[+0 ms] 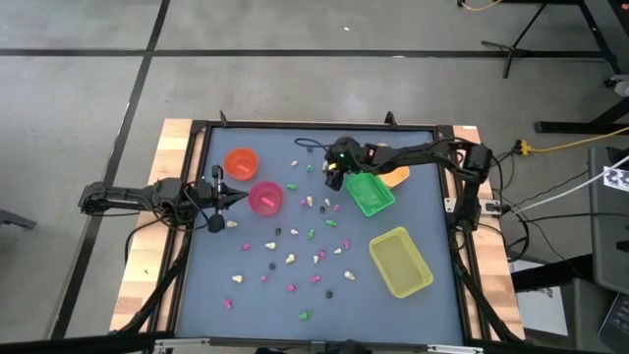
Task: Sort Halloween decoration
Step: Put the pink skeleton toy into the yellow bin
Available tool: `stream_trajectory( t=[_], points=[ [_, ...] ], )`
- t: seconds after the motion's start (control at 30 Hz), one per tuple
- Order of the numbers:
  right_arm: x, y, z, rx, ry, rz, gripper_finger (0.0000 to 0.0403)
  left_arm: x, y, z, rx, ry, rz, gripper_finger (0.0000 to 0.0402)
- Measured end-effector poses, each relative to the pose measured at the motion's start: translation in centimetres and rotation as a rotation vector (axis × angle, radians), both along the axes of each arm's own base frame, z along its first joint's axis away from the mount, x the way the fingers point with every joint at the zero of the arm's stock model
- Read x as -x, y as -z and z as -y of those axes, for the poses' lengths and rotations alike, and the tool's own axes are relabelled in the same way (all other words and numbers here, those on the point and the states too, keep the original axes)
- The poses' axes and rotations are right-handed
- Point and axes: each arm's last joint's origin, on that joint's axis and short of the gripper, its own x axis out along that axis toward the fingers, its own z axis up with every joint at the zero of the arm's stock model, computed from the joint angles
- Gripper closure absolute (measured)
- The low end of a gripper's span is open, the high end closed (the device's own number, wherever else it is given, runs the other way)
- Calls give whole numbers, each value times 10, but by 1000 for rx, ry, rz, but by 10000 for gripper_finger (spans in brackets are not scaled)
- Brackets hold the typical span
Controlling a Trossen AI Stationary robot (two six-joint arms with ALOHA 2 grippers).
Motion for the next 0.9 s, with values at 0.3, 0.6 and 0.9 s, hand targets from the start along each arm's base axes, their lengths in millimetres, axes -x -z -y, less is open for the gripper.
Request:
stream_trajectory(
  t=[0.3,0.6,0.9],
  points=[
    [1,2,2,-4,1,-5,116,0,0,0,0,0,0,401],
    [4,3,6,-14,-10,-28,116,0,0,0,0,-1,0,401],
    [4,3,5,-22,-28,-25,116,0,0,0,0,-1,1,401]
  ],
)
